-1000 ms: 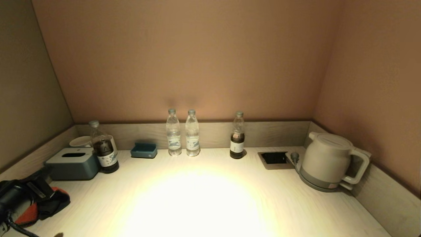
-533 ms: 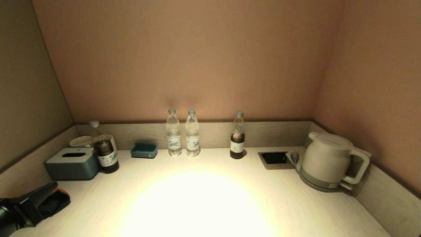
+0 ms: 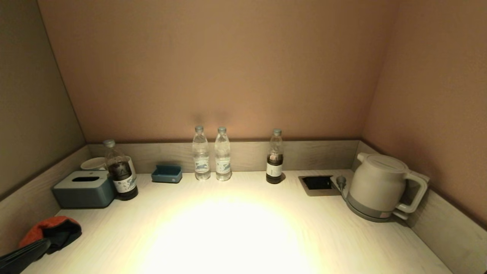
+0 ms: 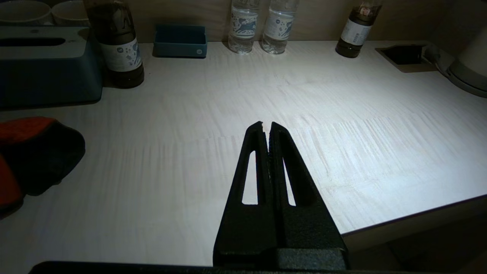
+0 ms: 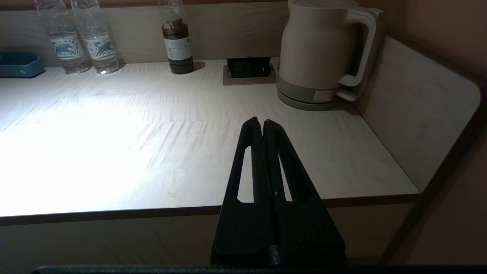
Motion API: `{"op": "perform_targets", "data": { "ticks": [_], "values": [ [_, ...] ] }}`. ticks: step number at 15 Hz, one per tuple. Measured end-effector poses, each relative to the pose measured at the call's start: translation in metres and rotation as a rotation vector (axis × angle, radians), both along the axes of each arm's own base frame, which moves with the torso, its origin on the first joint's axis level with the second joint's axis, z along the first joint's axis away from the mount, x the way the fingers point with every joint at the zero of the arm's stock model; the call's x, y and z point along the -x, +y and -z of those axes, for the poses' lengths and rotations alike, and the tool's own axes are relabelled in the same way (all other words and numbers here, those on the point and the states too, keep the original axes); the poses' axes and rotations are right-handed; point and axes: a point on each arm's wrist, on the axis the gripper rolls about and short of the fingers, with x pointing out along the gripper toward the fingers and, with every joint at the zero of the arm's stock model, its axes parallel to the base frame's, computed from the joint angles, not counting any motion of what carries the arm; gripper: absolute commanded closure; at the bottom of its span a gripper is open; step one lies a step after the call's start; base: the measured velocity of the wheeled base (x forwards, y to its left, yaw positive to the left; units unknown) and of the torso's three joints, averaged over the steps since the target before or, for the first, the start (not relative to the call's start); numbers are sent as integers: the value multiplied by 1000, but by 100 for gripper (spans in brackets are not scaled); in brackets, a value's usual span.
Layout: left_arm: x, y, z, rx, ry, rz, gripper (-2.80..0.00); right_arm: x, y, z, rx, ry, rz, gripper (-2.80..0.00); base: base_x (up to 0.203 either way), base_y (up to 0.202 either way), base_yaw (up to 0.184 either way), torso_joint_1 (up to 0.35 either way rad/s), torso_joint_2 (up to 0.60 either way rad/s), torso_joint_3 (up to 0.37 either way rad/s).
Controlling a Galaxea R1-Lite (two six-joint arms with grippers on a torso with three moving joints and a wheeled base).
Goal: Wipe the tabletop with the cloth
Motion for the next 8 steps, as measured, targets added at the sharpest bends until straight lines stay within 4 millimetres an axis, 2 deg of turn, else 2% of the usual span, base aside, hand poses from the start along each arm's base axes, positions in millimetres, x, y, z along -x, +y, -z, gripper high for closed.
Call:
{"op": "perform_targets", "data": {
  "ticks": [4, 8],
  "values": [
    [46, 1, -12, -4, -55, 5, 0, 0, 0, 0, 0, 0, 0, 0, 0, 0, 0, 0, 0, 0],
    [95, 1, 0, -10, -60, 6, 0, 0, 0, 0, -1, 0, 0, 0, 0, 0, 0, 0, 0, 0]
  ]
}}
